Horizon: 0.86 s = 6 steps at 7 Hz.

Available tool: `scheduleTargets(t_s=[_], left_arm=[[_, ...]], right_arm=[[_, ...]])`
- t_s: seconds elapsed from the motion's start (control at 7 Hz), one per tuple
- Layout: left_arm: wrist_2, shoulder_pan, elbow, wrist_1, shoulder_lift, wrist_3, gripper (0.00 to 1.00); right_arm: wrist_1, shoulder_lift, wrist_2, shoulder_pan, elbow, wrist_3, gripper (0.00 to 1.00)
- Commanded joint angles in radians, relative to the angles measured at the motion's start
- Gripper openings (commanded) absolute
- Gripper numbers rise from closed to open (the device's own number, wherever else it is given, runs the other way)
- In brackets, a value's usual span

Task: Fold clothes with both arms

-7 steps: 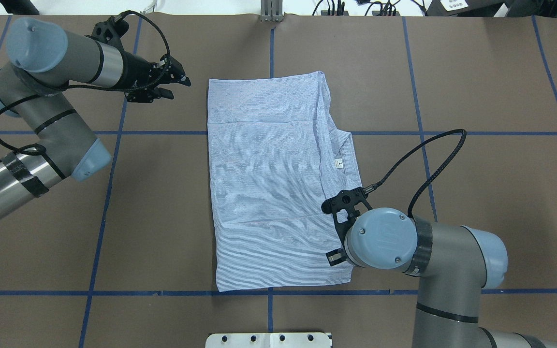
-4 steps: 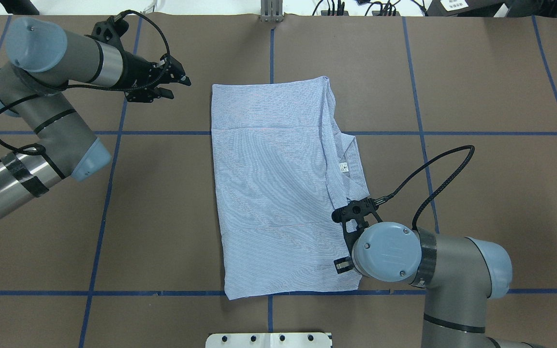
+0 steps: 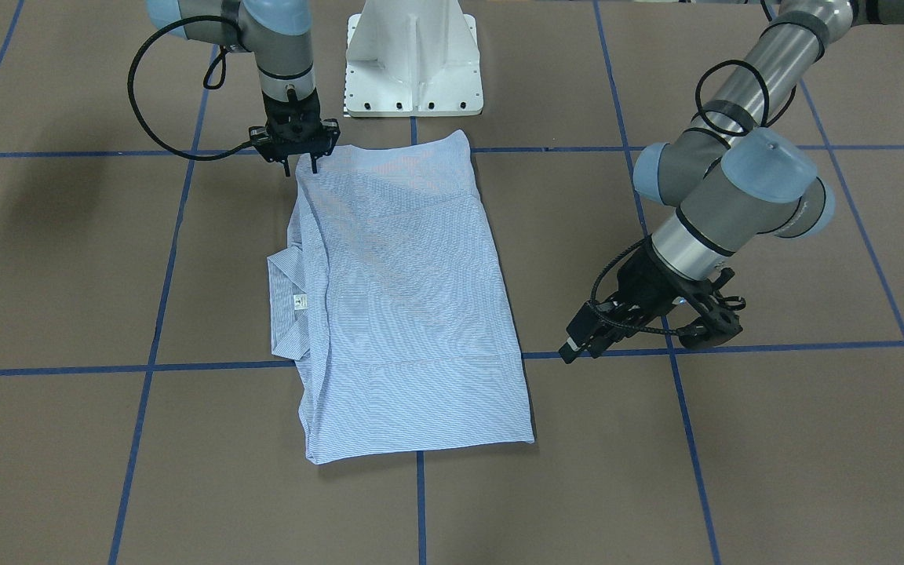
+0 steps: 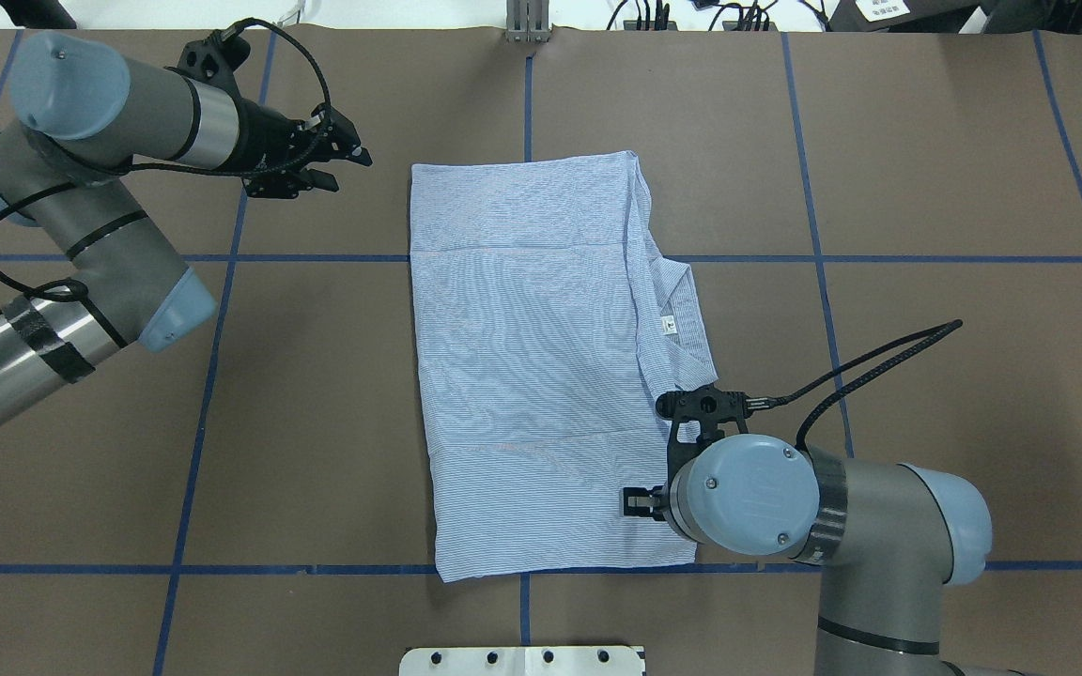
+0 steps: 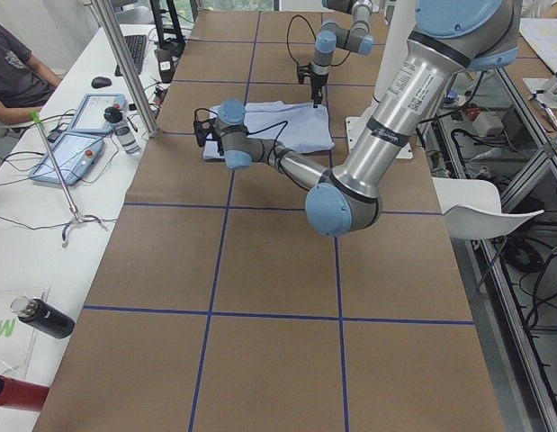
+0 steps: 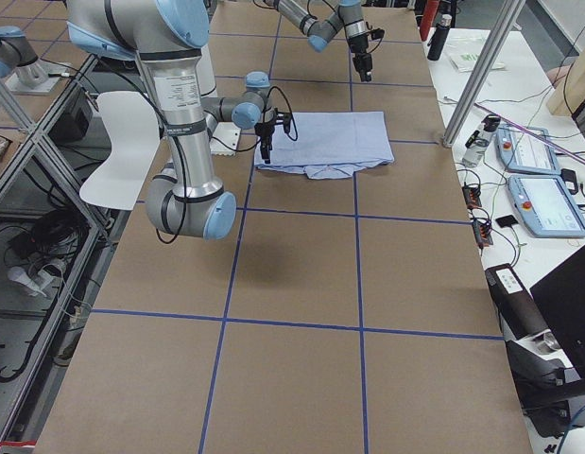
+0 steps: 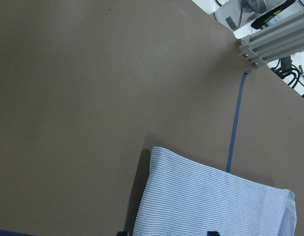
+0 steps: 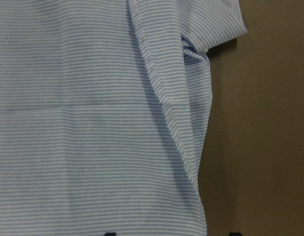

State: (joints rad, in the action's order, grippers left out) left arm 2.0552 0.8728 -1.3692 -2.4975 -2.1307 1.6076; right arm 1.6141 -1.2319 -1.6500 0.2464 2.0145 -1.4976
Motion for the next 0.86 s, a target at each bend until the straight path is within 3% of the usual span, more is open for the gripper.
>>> scheduleTargets(t_s=[0.0,0.29,0.71], left_arm=[[-0.001,-0.002,-0.001,0.005,0.000,0.000,0.62],[-0.003,-0.002,-0.001,0.012,0.000,0.000,0.62],[-0.003,-0.002,-0.001,0.012,-0.002,0.000,0.62]], right_arm=[[-0.146,-0.034,0.034,-0.027,-0.023,-0.330,0.99],[-0.151,-0.041,0.113,-0.061,-0.023,-0.597,0.92],[-0.151,-0.049,0.116,-0.064,-0.036,-0.705,0.84]])
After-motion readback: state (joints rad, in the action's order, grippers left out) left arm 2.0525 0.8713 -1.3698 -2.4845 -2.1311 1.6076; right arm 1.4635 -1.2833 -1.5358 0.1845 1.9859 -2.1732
